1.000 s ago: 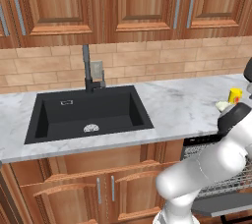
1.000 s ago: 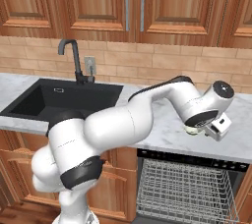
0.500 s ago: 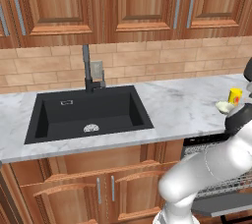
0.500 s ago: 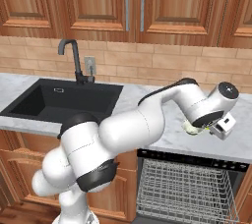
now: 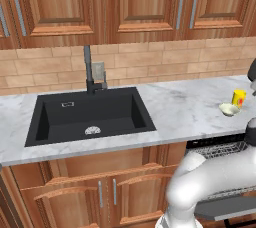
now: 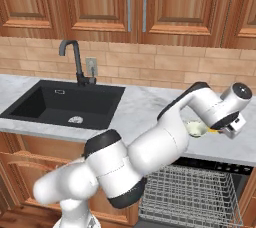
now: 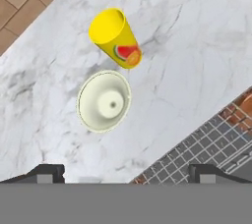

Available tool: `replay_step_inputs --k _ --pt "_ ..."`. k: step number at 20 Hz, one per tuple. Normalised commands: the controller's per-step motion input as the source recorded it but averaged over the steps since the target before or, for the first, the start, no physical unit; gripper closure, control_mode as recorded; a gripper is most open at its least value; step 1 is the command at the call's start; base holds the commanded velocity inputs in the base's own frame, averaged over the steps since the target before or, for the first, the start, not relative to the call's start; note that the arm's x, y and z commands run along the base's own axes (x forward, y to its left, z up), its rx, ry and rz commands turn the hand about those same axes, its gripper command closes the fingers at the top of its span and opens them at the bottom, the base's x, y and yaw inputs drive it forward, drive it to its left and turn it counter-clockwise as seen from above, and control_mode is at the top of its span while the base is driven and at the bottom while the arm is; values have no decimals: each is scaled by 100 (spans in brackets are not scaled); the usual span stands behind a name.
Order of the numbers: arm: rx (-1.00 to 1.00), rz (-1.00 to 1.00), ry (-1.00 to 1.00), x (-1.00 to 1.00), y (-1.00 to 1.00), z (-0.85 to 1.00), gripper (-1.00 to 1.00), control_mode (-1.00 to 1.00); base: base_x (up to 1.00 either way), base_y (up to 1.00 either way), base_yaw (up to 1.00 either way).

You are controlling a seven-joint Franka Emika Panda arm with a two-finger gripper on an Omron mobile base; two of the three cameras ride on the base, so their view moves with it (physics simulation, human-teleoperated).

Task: Pick up the cup and bowl from the counter, place them in the dishwasher, and close the dishwasher door.

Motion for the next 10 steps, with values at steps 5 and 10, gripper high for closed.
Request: replay_step_inputs --k 5,10 --pt "3 0 0 35 -17 0 -100 -100 0 0 0" --pt "0 0 0 46 -2 -7 -100 -100 0 0 0"
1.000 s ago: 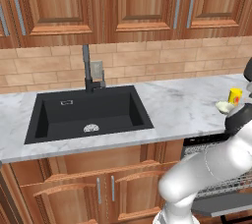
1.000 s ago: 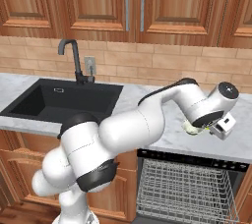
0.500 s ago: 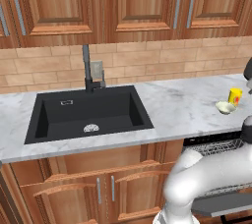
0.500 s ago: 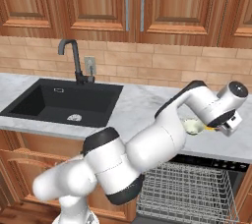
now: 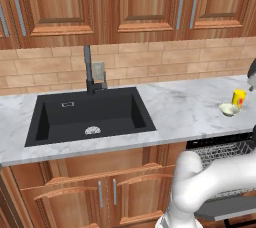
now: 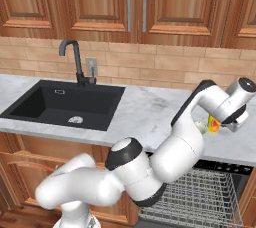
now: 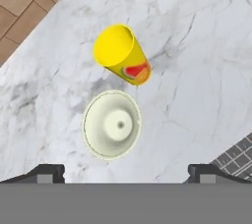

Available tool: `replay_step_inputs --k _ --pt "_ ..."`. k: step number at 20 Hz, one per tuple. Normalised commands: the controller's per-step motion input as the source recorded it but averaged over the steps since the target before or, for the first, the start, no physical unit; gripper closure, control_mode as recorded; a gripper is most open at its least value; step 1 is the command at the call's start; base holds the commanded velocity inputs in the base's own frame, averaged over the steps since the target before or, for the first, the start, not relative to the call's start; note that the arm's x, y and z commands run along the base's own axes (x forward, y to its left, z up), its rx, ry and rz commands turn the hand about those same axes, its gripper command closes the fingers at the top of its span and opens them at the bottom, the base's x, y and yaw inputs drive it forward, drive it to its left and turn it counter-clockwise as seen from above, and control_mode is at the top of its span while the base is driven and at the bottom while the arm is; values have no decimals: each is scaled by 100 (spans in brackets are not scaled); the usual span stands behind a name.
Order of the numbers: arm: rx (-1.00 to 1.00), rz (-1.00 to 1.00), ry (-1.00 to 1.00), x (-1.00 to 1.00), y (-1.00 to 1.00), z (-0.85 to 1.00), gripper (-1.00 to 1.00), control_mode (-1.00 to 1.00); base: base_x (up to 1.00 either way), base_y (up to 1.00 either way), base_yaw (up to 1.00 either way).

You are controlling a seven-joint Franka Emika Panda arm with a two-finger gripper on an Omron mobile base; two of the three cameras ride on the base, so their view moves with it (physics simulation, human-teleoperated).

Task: Pick up the cup and bowl from the counter, place them in the dishwasher, and close the dishwasher door.

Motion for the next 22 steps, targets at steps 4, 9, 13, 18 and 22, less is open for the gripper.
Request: replay_step_inputs --k 4,9,13,18,22 --pt "0 0 0 42 0 -26 -100 -100 0 0 0" --pt "0 0 0 30 -3 -45 -100 -100 0 0 0" --pt "0 0 0 31 -18 -33 -100 -100 0 0 0" --pt "0 0 0 39 -26 -17 -100 -100 0 0 0" --pt "0 0 0 42 -25 -6 -100 -100 0 0 0"
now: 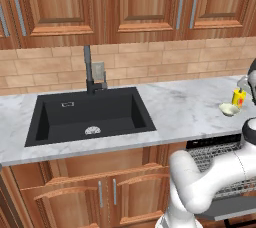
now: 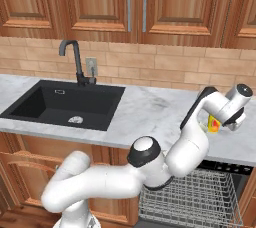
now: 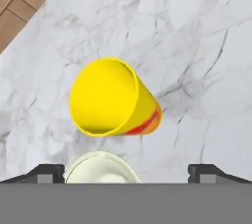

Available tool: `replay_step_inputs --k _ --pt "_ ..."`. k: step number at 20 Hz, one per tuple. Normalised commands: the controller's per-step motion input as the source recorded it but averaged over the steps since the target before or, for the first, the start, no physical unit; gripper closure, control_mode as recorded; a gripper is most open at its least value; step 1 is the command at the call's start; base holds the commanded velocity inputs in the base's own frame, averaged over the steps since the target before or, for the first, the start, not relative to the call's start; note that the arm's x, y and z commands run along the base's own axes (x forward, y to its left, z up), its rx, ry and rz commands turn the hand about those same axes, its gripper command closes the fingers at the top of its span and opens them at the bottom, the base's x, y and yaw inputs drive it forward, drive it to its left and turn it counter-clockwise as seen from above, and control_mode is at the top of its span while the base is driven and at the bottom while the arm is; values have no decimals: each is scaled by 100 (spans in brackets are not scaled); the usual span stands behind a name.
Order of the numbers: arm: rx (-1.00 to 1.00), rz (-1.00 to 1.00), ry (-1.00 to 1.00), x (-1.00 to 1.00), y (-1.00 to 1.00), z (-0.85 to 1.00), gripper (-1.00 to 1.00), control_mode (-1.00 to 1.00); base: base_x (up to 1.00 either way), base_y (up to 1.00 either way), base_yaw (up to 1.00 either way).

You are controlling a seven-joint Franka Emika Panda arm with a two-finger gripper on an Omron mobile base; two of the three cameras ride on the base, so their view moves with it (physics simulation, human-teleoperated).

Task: Pick up the cup and bowl from the counter, place them in the dishwasher, and close the dishwasher door.

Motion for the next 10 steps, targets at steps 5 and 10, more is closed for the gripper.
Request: replay_step_inputs --k 5,10 --pt "0 0 0 34 -25 -11 -100 -100 0 0 0" --pt "0 0 0 25 -29 -24 -100 -100 0 0 0"
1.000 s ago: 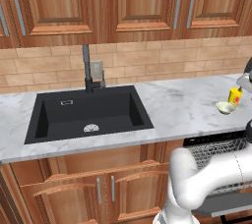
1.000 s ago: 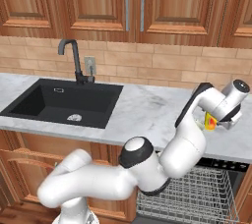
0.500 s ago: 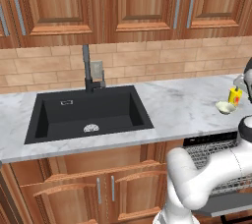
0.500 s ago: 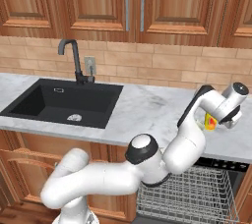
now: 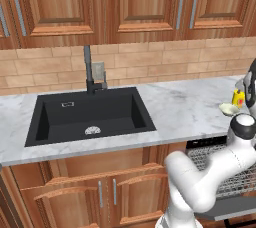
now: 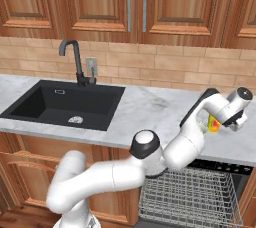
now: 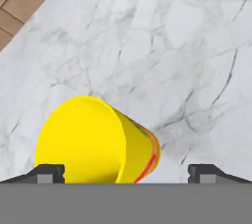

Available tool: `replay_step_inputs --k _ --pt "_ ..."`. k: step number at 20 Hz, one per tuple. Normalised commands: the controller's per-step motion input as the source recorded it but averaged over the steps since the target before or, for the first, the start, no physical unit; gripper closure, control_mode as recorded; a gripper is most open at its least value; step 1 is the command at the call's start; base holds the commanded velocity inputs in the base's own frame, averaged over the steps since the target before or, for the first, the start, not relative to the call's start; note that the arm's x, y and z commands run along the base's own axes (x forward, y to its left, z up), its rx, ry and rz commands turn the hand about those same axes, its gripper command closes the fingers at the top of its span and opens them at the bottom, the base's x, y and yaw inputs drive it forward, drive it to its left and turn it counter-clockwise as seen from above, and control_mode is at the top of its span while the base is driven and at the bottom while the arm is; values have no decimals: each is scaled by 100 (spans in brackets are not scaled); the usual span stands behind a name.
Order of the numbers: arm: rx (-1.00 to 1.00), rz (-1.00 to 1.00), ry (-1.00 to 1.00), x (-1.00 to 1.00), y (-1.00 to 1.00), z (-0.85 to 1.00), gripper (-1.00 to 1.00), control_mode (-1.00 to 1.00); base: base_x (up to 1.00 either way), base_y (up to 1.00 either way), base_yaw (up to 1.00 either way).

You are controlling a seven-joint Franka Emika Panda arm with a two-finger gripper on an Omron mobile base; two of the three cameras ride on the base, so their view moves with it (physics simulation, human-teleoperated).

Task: Pick up the cup and bowl from the counter, place them in the dishwasher, and close the dishwasher door.

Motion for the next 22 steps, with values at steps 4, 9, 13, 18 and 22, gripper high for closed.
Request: replay_step_inputs --k 4,9,13,18,22 --pt "0 0 0 28 -28 -29 -100 -100 0 0 0" --pt "0 0 0 25 -18 -24 100 -100 0 0 0" --pt "0 0 0 3 -24 -3 100 -100 0 0 0" --pt "3 0 -7 -21 -12 0 100 -100 0 0 0" --pt "0 0 -13 -34 0 4 100 -100 0 0 0"
